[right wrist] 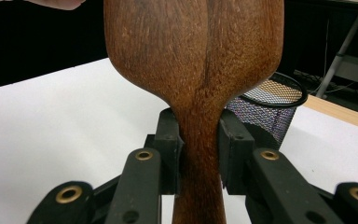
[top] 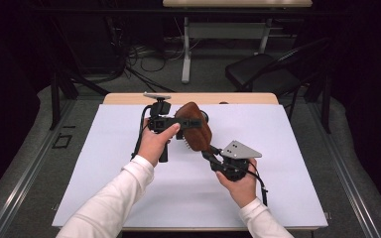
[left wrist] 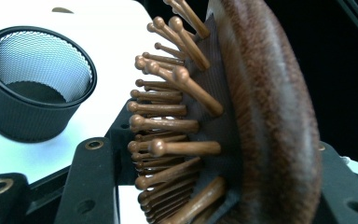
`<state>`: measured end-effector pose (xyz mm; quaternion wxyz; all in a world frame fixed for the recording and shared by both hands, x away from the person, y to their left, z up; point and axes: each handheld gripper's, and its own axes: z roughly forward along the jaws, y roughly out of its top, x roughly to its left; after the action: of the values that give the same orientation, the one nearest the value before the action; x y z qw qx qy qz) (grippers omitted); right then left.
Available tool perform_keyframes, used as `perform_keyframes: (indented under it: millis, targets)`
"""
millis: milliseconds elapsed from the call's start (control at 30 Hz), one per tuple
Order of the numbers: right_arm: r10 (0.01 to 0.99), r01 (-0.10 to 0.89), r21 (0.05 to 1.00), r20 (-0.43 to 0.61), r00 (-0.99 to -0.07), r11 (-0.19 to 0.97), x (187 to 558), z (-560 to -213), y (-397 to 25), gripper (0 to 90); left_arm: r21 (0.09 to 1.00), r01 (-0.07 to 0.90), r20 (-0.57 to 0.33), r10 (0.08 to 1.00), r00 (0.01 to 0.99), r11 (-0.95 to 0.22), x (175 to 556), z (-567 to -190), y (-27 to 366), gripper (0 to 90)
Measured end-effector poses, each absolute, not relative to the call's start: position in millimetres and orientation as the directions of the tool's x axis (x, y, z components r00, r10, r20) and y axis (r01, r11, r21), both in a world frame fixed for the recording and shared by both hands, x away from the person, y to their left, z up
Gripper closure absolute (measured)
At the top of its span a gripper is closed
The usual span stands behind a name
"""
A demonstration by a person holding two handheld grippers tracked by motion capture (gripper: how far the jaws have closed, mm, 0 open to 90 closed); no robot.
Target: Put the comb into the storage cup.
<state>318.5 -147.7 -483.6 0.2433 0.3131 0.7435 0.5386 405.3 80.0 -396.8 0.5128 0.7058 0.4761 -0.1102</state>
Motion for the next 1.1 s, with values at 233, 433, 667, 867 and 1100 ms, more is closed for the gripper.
perform_keyframes:
  millis: [233, 433, 667, 867, 1100]
  targets:
    - [0.727, 0.219, 0.950, -0.013, -0.686, 0.223, 319.9, -485.8, -147.4, 72.7, 0.601, 0.799, -0.649, 0.573, 0.501, -0.018, 406.2, -397.9, 78.3, 48.4]
    - [0.729, 0.232, 0.948, 0.000, -0.685, 0.218, 321.2, -486.9, -147.4, 72.6, 0.584, 0.811, -0.657, 0.584, 0.477, -0.005, 407.2, -398.8, 77.1, 49.4]
    - [0.734, 0.236, 0.948, 0.004, -0.680, 0.214, 322.0, -487.6, -147.8, 72.5, 0.578, 0.816, -0.661, 0.590, 0.464, 0.005, 408.3, -399.6, 76.1, 50.2]
    - [0.737, 0.243, 0.947, 0.011, -0.676, 0.209, 322.7, -487.9, -148.3, 72.2, 0.570, 0.822, -0.667, 0.588, 0.458, 0.006, 409.9, -399.9, 75.3, 50.4]
    - [0.738, 0.250, 0.947, 0.021, -0.675, 0.201, 323.5, -488.4, -147.9, 71.9, 0.562, 0.827, -0.672, 0.587, 0.450, 0.008, 412.1, -401.1, 75.8, 50.4]
